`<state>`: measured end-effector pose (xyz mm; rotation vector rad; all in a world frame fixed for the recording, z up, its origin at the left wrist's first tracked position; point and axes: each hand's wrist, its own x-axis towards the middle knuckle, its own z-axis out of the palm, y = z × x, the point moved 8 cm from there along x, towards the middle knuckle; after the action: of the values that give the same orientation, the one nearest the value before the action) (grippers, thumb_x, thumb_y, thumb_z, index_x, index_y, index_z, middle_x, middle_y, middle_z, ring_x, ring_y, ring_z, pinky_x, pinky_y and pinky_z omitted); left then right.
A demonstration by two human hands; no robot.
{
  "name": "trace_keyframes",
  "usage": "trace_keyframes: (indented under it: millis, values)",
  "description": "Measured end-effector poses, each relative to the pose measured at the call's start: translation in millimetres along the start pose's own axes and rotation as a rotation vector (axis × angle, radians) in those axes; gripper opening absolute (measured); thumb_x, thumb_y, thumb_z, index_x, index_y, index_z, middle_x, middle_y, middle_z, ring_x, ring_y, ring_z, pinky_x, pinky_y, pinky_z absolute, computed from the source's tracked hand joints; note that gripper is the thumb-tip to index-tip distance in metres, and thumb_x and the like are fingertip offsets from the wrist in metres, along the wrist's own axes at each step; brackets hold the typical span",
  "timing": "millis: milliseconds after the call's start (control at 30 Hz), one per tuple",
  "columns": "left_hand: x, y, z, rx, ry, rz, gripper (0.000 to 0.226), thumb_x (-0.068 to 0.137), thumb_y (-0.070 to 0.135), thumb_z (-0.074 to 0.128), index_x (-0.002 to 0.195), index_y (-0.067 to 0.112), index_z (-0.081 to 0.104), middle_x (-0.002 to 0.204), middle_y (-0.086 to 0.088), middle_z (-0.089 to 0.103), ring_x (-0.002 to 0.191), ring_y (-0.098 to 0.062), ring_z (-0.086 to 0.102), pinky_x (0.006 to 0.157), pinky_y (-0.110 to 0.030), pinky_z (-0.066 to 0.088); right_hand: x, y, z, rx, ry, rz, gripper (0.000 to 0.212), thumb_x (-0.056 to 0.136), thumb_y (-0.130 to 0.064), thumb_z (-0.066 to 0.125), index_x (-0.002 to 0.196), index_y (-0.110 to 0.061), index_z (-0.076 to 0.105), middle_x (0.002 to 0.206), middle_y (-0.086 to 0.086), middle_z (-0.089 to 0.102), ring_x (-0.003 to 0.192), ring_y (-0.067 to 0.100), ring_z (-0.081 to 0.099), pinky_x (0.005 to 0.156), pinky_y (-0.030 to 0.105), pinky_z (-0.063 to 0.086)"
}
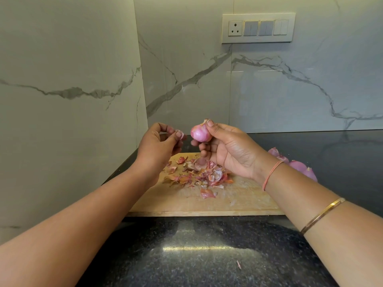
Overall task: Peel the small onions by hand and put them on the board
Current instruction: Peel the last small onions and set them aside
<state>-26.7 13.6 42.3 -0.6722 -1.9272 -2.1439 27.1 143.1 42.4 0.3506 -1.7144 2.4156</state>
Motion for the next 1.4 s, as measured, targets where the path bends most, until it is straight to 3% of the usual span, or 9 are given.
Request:
trace_keyframes:
  millis: [200, 367, 500, 633, 733, 867, 1033, 1300, 1400]
  values:
    - [-6, 4, 13, 0.092, -0.131, 0.043, 0.015, 0.090, 0.005, 0.058, 0.087, 0.019, 0.063, 0.093, 0.000, 0.065, 0.089, -0.015, 0.062, 0.081, -0.029, 0.054, 1, 3, -11, -0.062, 0.076, 0.033, 0.020, 0.098, -0.017, 0.047, 0.107, -0.003, 0.058, 0.083, 0.013, 0.056, 0.054, 0.011, 0.049, 0.048, 0.019, 0.045]
    - [-18, 31, 28, 0.228, -0.281, 0.361, 0.033, 0.083, 0.007, 0.068, 0.101, 0.030, 0.053, 0.109, 0.008, 0.058, 0.090, -0.004, 0.064, 0.069, -0.016, 0.052, 3, 2, -18, -0.103, 0.122, 0.042, 0.019, 0.098, -0.021, 0.047, 0.097, -0.006, 0.059, 0.091, 0.015, 0.052, 0.051, 0.008, 0.041, 0.044, 0.017, 0.036]
    - [-28, 44, 35, 0.473, -0.309, 0.635, 0.035, 0.081, 0.013, 0.072, 0.098, 0.036, 0.052, 0.105, 0.002, 0.057, 0.092, -0.006, 0.064, 0.081, -0.016, 0.051, 4, 4, -16, -0.074, 0.116, 0.061, 0.020, 0.098, -0.024, 0.047, 0.098, -0.005, 0.054, 0.085, 0.012, 0.049, 0.046, 0.007, 0.040, 0.041, 0.017, 0.034]
    - [-32, 47, 36, 0.573, -0.291, 0.770, 0.031, 0.083, 0.010, 0.069, 0.102, 0.027, 0.051, 0.099, 0.015, 0.050, 0.090, -0.002, 0.057, 0.081, -0.013, 0.048, 4, 6, -15, -0.069, 0.117, 0.070, 0.022, 0.098, -0.025, 0.047, 0.105, -0.004, 0.051, 0.082, 0.011, 0.046, 0.043, 0.006, 0.039, 0.040, 0.017, 0.033]
    - [-32, 46, 37, 0.629, -0.288, 0.808, 0.028, 0.084, 0.007, 0.068, 0.104, 0.021, 0.054, 0.097, 0.018, 0.047, 0.091, -0.001, 0.054, 0.080, -0.010, 0.046, 4, 7, -15, -0.078, 0.124, 0.076, 0.019, 0.098, -0.025, 0.048, 0.094, -0.006, 0.052, 0.083, 0.012, 0.045, 0.043, 0.007, 0.037, 0.041, 0.017, 0.032]
    - [-33, 46, 38, 0.669, -0.277, 0.828, 0.015, 0.085, 0.003, 0.065, 0.097, 0.009, 0.059, 0.096, 0.002, 0.051, 0.086, -0.006, 0.050, 0.076, -0.018, 0.048, 3, 6, -15, -0.084, 0.130, 0.078, 0.025, 0.099, -0.027, 0.046, 0.083, -0.009, 0.054, 0.073, 0.006, 0.048, 0.044, 0.007, 0.036, 0.042, 0.017, 0.031]
    - [-31, 40, 40, 0.692, -0.336, 0.798, 0.032, 0.088, 0.018, 0.064, 0.117, 0.024, 0.051, 0.105, 0.005, 0.051, 0.094, -0.007, 0.055, 0.082, -0.028, 0.051, 3, 5, -17, -0.204, 0.181, 0.058, 0.022, 0.098, -0.027, 0.048, 0.092, -0.007, 0.057, 0.071, 0.008, 0.047, 0.044, 0.008, 0.035, 0.039, 0.018, 0.030]
    - [-33, 42, 40, 0.704, -0.297, 0.854, 0.020, 0.088, 0.016, 0.057, 0.101, 0.026, 0.047, 0.097, 0.006, 0.047, 0.087, -0.006, 0.049, 0.075, -0.028, 0.048, 1, 3, -18, -0.178, 0.207, 0.056, 0.029, 0.097, -0.031, 0.051, 0.077, -0.011, 0.056, 0.067, 0.005, 0.047, 0.045, 0.008, 0.035, 0.041, 0.018, 0.031]
    - [-34, 42, 40, 0.690, -0.311, 0.850, 0.021, 0.089, 0.028, 0.055, 0.107, 0.028, 0.047, 0.099, 0.008, 0.047, 0.090, 0.000, 0.050, 0.078, -0.026, 0.049, 2, 3, -18, -0.189, 0.204, 0.054, 0.026, 0.096, -0.031, 0.052, 0.086, -0.007, 0.059, 0.071, 0.007, 0.049, 0.043, 0.007, 0.036, 0.040, 0.018, 0.031]
